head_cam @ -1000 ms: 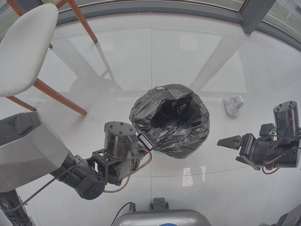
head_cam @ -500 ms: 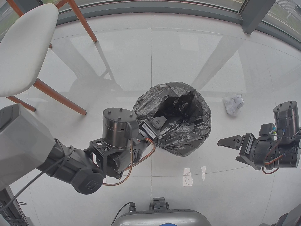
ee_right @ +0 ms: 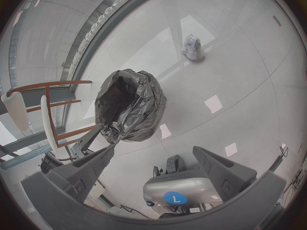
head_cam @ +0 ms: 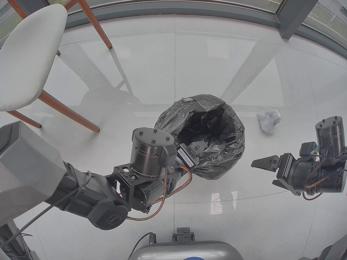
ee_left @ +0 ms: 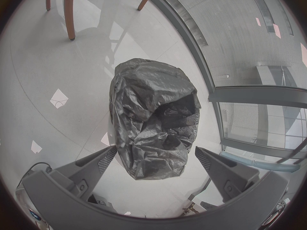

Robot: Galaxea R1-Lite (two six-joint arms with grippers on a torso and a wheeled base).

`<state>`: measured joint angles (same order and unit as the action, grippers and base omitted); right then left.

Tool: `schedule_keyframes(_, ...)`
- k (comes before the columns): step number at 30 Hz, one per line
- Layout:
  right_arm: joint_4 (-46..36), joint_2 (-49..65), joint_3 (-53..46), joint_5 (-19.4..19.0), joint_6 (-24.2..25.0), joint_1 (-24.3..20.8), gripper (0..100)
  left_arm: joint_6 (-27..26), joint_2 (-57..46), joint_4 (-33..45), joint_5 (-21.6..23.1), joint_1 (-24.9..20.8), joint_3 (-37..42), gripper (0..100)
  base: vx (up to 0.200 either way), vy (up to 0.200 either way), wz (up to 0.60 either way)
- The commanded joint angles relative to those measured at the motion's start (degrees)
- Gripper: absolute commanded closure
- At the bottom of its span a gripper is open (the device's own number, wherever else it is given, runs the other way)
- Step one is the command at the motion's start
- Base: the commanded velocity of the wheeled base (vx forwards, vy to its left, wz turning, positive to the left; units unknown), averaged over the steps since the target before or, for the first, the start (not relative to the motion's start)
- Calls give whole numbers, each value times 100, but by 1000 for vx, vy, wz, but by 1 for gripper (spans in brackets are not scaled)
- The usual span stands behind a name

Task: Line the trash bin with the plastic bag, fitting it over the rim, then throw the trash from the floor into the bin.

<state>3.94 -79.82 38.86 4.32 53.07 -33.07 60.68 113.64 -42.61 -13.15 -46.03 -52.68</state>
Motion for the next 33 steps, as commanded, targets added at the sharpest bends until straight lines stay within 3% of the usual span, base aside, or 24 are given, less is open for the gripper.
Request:
schedule_keyframes(1,2,2,7,-1,2,11,0,5,35,-20,-3,6,-32,0,0,0,0)
schedule_keyframes(15,11,-7,16,-1,2,29,0,5,343,-28,-21,165,-340,0,0,0,0)
schedule_keyframes(16,19,-7,16,-1,2,29,0,5,413,-37,-29,156,-340,100,0,0,0)
schedule_keyframes(33,11,-7,7,-1,2,38,0,-4,123,306,-12,173,-683,100,0,0,0)
